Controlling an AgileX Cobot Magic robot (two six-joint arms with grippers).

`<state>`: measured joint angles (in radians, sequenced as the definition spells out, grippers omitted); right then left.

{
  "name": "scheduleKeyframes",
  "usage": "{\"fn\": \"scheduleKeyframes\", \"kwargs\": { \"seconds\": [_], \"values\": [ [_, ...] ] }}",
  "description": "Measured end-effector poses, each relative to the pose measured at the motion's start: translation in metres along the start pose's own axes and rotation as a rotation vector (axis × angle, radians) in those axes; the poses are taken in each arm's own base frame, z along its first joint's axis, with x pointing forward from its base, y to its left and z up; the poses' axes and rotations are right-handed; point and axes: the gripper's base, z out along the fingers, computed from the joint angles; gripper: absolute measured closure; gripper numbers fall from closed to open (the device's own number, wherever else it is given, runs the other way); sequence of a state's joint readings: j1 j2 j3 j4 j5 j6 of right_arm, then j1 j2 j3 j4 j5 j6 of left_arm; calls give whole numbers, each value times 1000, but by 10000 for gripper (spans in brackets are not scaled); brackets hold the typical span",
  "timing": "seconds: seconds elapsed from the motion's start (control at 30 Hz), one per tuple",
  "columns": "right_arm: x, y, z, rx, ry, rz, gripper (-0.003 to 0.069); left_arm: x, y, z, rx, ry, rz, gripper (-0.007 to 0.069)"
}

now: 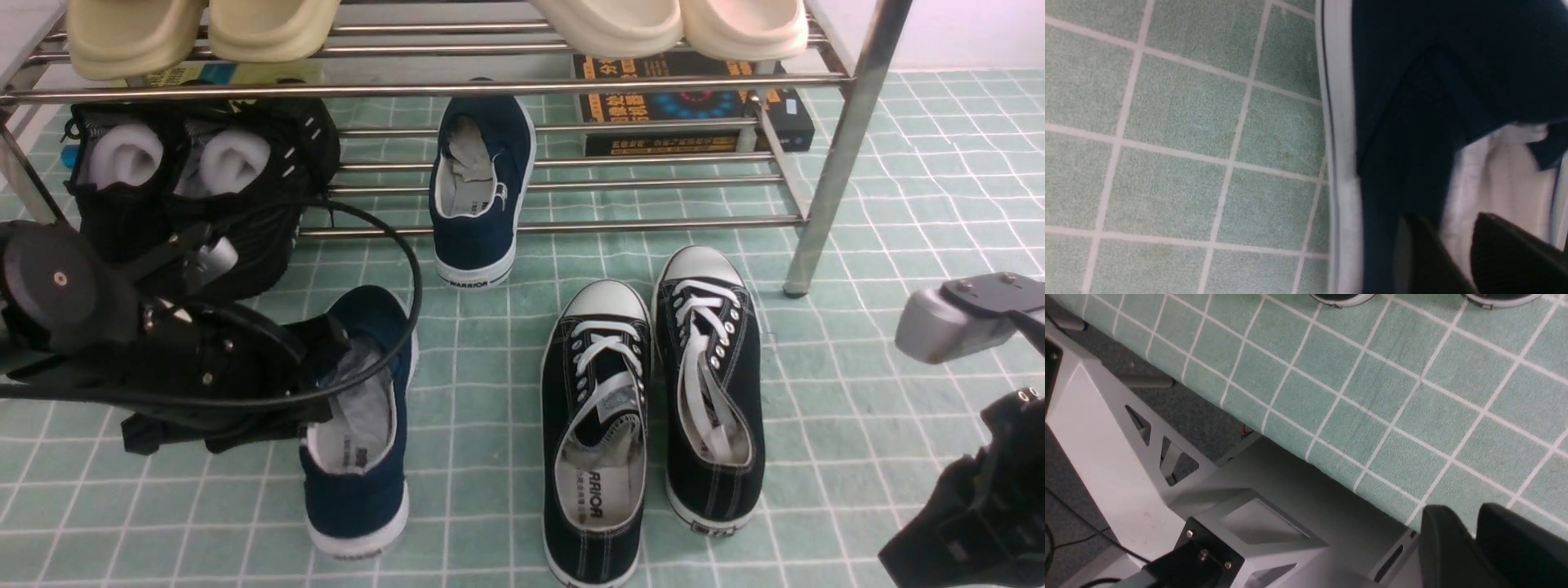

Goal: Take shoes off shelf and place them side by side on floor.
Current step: 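Set the held shoe down on the floor in front of the rack with the left gripper, then reach toward the shoe rack and grasp a shoe on it with the right gripper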

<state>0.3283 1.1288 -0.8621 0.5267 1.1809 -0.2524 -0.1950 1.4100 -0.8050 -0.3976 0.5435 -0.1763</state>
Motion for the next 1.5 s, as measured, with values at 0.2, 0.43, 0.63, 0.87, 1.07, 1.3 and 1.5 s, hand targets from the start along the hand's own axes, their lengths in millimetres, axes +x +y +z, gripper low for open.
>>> {"fn": "scheduleKeyframes", "kwargs": {
  "seconds": [0.2, 0.43, 0.63, 0.87, 1.07, 1.3, 1.5],
  "values": [
    [3, 1, 0, -9, 36, 0, 513, -2, -6, -16, 2, 17, 105, 224],
    [-1, 2, -6, 17, 25, -40, 541, -6, -11, -55, -49, -11, 253, 321],
    [-32, 11, -13, 38, 6, -69, 641, 6, 3, -65, -200, 135, 351, 547],
    [-100, 51, 20, 3, 73, -150, 657, 7, 10, -67, -277, 164, 339, 617],
    [-157, 86, 50, 39, 52, -167, 641, 5, 16, -68, -314, 155, 321, 616],
    [-223, 109, 69, 110, -92, -168, 543, -11, 68, -86, -413, 160, 91, 614],
    [-258, 111, 85, 112, -222, -166, 409, -14, 95, -96, -411, 155, -63, 613]
  ]
}}
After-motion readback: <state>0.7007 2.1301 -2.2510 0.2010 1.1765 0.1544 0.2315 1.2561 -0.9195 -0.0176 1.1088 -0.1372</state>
